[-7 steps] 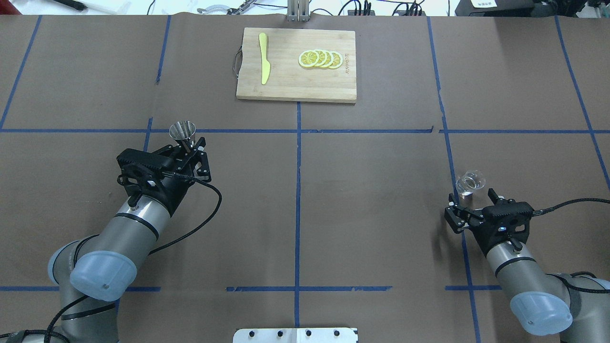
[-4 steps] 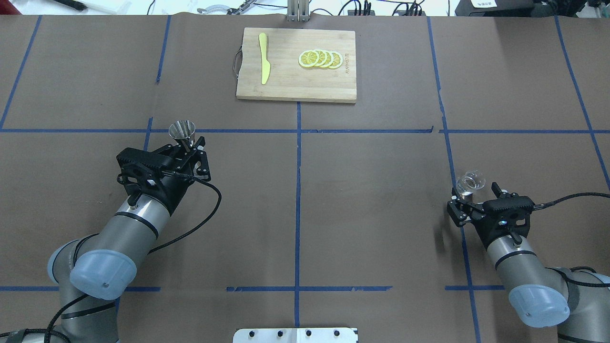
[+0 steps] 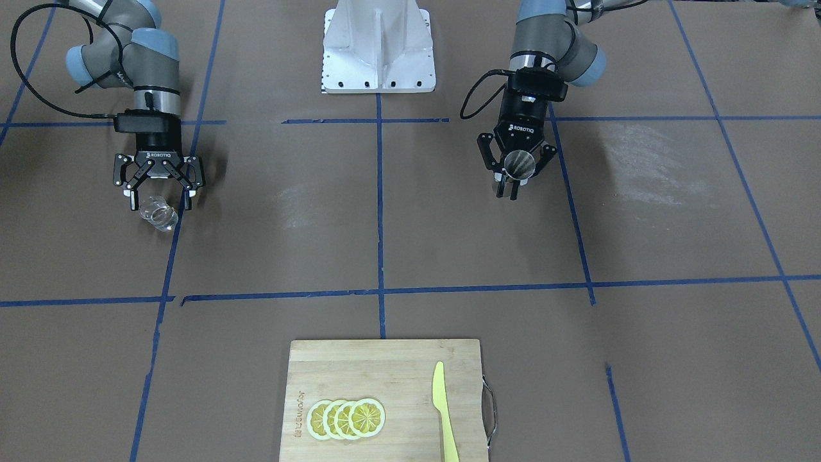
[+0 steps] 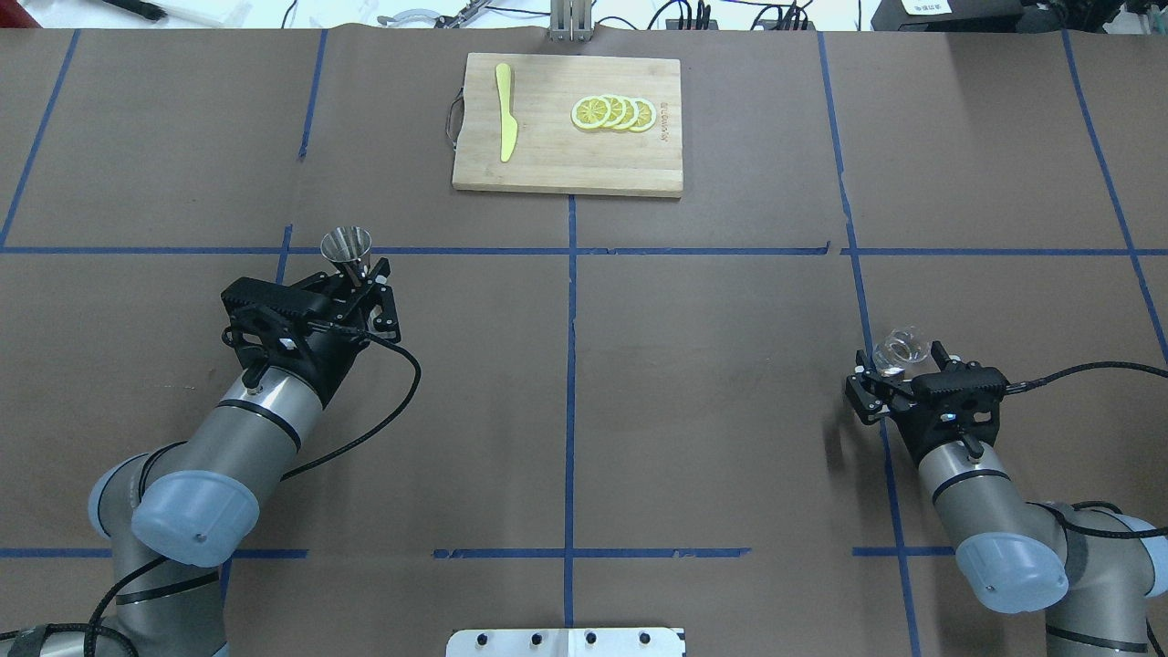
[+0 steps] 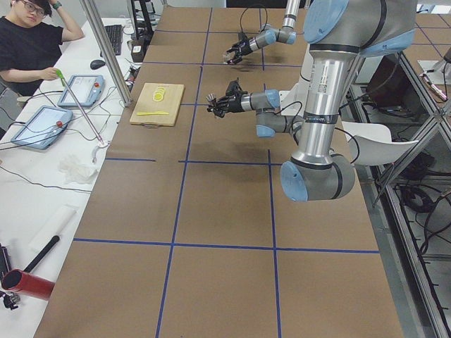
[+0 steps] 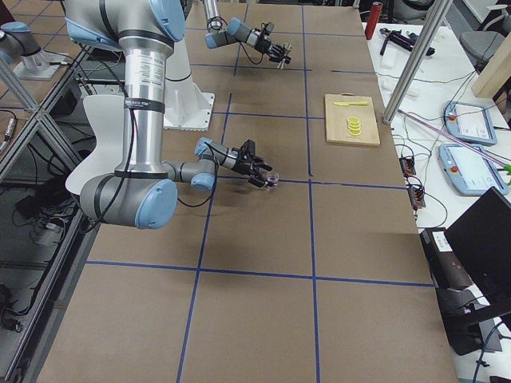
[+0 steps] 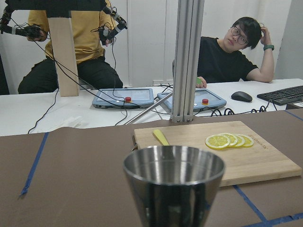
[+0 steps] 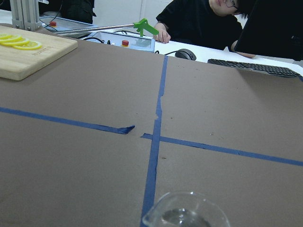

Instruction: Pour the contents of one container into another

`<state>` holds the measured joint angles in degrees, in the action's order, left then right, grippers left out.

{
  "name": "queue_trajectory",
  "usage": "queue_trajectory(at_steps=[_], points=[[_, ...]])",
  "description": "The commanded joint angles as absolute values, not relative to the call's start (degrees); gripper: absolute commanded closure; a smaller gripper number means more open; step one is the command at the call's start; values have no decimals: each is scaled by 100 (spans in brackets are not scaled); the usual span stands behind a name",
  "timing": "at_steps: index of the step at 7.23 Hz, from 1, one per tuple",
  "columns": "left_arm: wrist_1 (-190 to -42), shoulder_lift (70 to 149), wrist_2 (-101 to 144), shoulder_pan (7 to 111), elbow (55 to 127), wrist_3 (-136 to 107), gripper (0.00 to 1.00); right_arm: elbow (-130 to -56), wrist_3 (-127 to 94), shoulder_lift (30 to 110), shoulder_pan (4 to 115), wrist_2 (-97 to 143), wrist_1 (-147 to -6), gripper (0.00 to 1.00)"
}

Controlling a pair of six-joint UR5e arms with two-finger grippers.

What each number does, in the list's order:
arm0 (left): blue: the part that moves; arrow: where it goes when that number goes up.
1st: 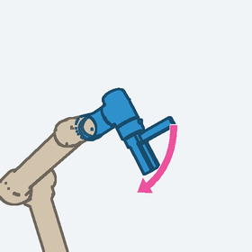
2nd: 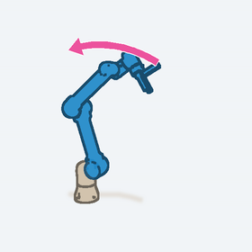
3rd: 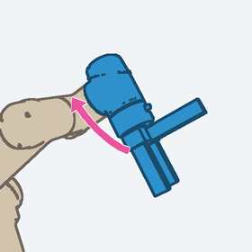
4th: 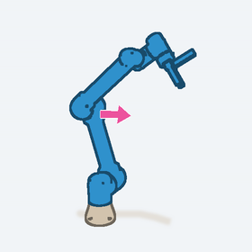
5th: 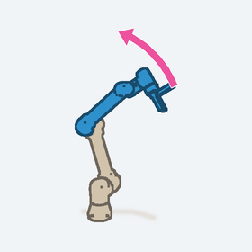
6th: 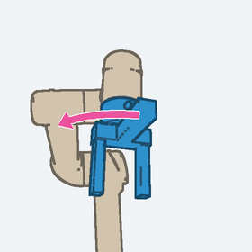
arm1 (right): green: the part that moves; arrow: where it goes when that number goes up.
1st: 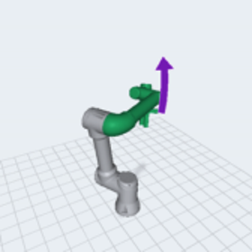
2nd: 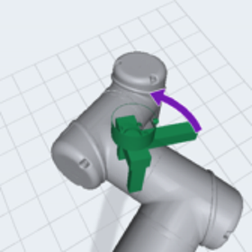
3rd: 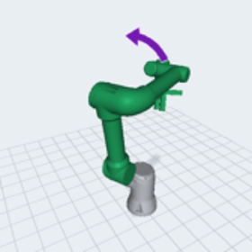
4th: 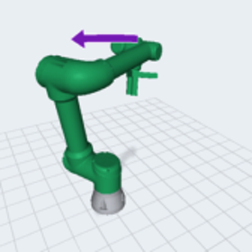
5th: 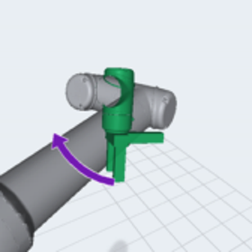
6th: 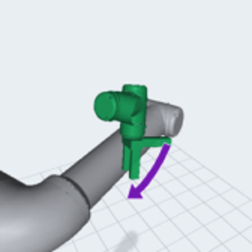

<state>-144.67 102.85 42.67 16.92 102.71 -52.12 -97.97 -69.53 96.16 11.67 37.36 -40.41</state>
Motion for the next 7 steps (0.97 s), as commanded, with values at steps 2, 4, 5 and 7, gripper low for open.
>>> queue_trajectory(at_steps=[2, 4, 5, 7], points=[[-14467, 10283, 4280, 1714, 10257, -5212, 100, -9669, -6943, 9545, 1309, 3771, -4008, 0], [-14467, 10292, 4280, 1723, 10257, -5203, 100, -9580, -6952, 9422, 1318, 3771, -3999, 0], [-14467, 10283, 4280, 1714, 10257, -5203, 100, -9537, -6961, 9413, 1318, 3771, -3999, 0], [-14467, 10292, 4280, 1714, 10257, -5203, 100, -9536, -6961, 9413, 1318, 3779, -3999, 0]])
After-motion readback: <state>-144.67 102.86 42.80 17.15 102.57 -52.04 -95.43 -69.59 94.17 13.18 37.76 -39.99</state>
